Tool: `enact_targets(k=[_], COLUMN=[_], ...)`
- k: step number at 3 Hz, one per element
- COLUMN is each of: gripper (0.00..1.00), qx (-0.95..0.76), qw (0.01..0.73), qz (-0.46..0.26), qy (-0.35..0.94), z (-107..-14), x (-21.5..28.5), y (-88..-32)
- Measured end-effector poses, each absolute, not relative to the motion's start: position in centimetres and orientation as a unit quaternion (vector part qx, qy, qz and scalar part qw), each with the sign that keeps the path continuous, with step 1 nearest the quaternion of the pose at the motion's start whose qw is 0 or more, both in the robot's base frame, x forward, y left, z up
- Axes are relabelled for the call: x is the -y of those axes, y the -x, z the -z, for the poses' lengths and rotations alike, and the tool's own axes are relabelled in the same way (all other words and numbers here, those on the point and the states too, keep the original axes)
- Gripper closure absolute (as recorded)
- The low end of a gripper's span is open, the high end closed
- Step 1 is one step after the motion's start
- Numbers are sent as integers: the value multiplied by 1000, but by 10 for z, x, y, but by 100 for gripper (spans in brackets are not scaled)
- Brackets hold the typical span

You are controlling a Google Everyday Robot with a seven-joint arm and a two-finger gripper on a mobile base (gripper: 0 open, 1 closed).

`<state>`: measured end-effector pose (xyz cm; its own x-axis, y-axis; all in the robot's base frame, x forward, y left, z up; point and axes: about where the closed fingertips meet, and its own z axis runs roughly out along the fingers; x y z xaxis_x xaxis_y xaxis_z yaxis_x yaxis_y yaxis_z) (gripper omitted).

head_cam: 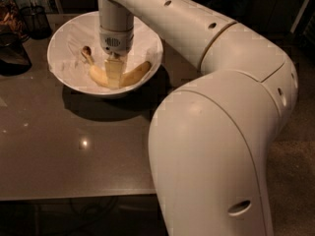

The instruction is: Pick banana from white bowl

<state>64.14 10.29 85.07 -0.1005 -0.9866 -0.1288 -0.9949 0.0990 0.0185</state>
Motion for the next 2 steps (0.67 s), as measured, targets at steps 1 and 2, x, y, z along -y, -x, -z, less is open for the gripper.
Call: enact_targets(k=[1, 2], gripper=[41, 59], qx=[-740, -740], qw=[36, 36], qz=[-54, -54], qy=[669, 669], z=[-842, -842], x=[-101, -101], y=[-644, -644])
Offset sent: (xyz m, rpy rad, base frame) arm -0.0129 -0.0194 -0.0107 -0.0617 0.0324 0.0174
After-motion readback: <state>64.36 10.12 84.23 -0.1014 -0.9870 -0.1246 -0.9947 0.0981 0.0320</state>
